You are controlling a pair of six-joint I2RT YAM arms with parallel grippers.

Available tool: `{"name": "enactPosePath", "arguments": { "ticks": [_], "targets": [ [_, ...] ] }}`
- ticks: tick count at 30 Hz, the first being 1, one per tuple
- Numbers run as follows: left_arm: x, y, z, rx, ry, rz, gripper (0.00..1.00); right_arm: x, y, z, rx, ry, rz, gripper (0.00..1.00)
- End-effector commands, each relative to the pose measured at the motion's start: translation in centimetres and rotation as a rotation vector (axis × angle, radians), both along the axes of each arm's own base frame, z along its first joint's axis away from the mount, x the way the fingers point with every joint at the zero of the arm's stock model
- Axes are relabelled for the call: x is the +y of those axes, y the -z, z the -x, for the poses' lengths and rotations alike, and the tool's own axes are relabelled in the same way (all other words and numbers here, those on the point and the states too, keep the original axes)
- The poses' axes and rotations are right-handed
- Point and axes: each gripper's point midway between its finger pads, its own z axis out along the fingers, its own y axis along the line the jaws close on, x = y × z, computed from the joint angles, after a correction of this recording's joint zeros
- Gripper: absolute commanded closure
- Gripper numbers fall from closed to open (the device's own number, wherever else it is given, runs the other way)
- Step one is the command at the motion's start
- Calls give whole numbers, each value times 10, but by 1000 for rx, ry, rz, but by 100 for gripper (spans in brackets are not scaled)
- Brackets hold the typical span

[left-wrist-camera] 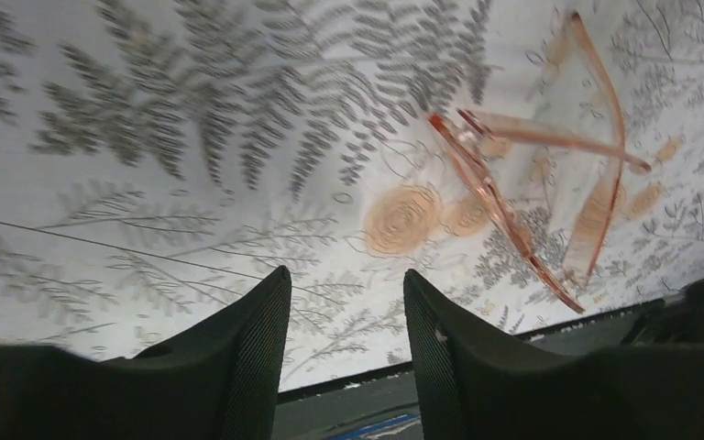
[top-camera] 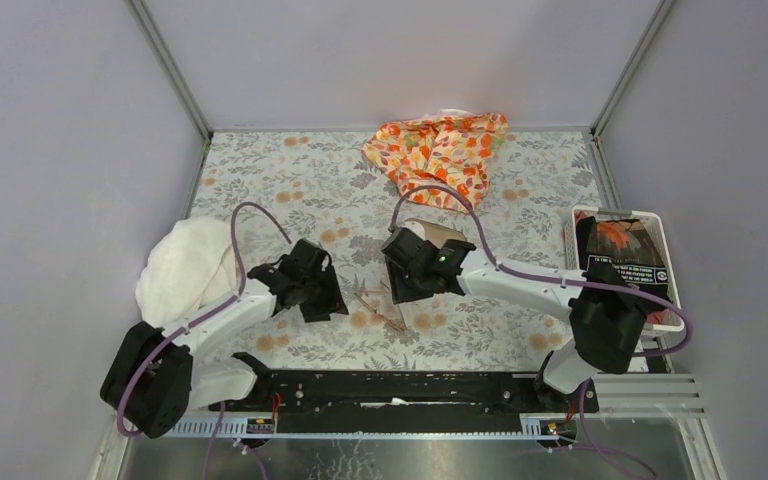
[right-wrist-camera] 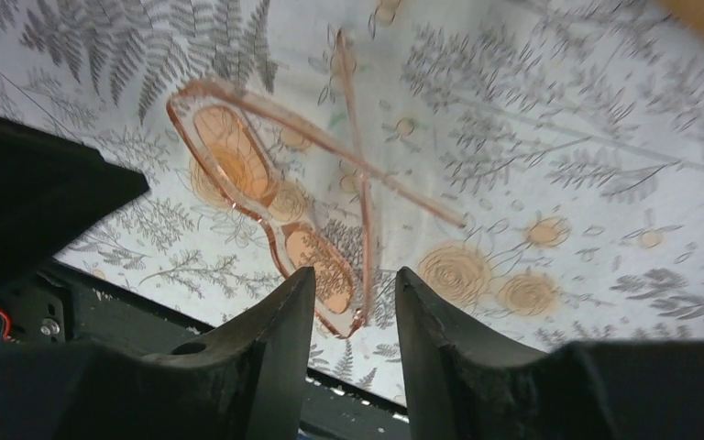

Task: Organize the sunglasses
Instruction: Adjust the sunglasses at the center of the board, then fold the sunglasses at the center of the board.

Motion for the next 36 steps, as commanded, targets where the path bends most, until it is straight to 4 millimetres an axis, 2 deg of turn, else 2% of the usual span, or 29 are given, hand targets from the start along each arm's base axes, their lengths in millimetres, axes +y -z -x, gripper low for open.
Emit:
{"name": "enactPosePath", "arguments": {
  "ticks": [1,6,9,12,16,27,36],
  "targets": [
    [-25,4,8,7,15,56,47,-7,-19,-24,-99,-129,-23,57],
    [-44,10,13,8,28,66,49,-28,-18,-64,-105,-87,-39,61],
    [-52,12,9,4,30,88,50,-34,-3,-81,-70,-49,-34,63],
    [-61,12,5,6,46,88,51,-30,12,-88,-42,-53,-5,66],
    [-66,14,3,8,65,82,51,-18,25,-81,18,-90,-46,70],
    [-78,19,-6,6,67,102,52,-10,48,-63,93,-114,-83,75],
    [-83,19,-10,4,65,113,53,4,52,-43,106,-145,-78,77]
  ]
}}
